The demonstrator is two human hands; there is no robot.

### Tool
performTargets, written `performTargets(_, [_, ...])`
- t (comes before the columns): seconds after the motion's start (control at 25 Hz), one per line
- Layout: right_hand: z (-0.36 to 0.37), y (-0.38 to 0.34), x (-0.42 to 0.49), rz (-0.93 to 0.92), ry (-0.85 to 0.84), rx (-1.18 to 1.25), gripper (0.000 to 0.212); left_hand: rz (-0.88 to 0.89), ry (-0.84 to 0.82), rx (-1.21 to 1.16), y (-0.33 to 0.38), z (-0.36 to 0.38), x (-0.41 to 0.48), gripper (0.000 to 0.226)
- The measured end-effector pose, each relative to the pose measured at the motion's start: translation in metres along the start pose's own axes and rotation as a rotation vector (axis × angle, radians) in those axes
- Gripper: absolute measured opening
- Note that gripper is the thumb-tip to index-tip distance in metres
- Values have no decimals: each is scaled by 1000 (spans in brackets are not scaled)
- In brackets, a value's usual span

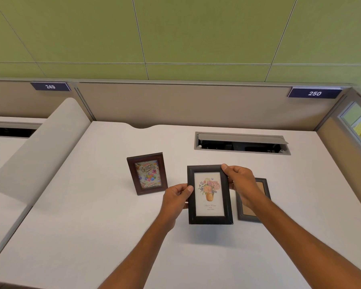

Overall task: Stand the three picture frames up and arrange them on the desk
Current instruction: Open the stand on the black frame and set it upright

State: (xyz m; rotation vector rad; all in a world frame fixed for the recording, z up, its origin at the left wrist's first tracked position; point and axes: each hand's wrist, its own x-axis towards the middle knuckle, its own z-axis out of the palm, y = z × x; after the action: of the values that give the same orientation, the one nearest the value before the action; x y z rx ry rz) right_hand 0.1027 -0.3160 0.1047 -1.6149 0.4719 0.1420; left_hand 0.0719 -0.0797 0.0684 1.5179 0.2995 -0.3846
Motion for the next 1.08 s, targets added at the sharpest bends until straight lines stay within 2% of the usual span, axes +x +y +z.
performTargets(0.24, [-4,-3,-1,-11,-53,48,38,0,7,-32,5,1,0,17])
performTargets(0.48, [-3,10,-3,109,-162,30,71,31,-3,-75,9,2,2,18])
performTargets(0.96, [5,2,-2,156,-198,161,72,96,-16,11,-3,-4,10,24])
performTargets(1.08, [5,1,1,180,-200,139,80,132,-17,-2,-10,-6,11,28])
